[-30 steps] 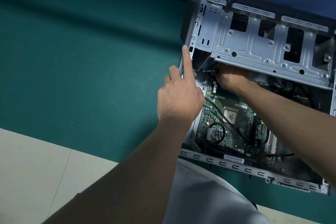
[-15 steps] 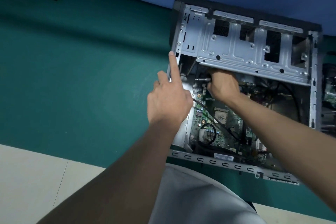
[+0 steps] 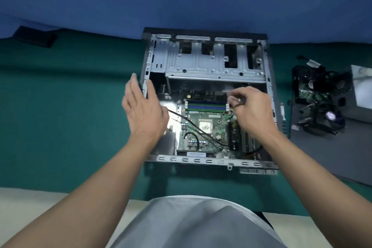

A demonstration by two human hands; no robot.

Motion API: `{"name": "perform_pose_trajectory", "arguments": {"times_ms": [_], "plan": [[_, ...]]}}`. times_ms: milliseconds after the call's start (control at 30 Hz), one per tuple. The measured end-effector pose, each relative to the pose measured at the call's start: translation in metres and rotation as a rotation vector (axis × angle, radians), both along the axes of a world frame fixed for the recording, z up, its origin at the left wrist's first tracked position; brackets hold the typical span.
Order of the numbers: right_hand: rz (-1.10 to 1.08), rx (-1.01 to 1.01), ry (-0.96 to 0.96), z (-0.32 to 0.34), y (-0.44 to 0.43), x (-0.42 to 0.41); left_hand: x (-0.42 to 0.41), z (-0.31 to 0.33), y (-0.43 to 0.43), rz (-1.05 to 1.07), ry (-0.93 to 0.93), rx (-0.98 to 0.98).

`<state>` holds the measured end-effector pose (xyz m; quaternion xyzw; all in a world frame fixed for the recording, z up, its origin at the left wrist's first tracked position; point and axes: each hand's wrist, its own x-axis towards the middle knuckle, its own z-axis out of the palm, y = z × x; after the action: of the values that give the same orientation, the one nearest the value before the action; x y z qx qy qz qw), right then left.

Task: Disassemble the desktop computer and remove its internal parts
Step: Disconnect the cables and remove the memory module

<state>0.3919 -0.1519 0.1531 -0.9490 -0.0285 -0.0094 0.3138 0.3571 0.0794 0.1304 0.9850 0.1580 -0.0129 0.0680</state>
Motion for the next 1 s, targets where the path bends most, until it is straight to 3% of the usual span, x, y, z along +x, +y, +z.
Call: {"name": "perform_pose_trajectory", "arguments": {"times_ms": [200,367,633,1000], "plan": [[-0.269,0.081,-0.011,0.005,-0.093,0.005,-0.024,0.001,-0.119,-0.268,0.076,-0.212],[-0.439,0.11,0.177,-0.027,-0.158,0.002,-0.043,-0.006,-0.16,-0.294,0.24,-0.148],[-0.28,0.014,0.494,-0.094,-0.151,-0.02,-0.043,-0.012,-0.159,-0.207,0.291,-0.153],[-0.164,-0.109,0.477,-0.111,-0.148,-0.017,-0.041,-0.014,-0.159,-0.12,0.294,-0.17]]}}
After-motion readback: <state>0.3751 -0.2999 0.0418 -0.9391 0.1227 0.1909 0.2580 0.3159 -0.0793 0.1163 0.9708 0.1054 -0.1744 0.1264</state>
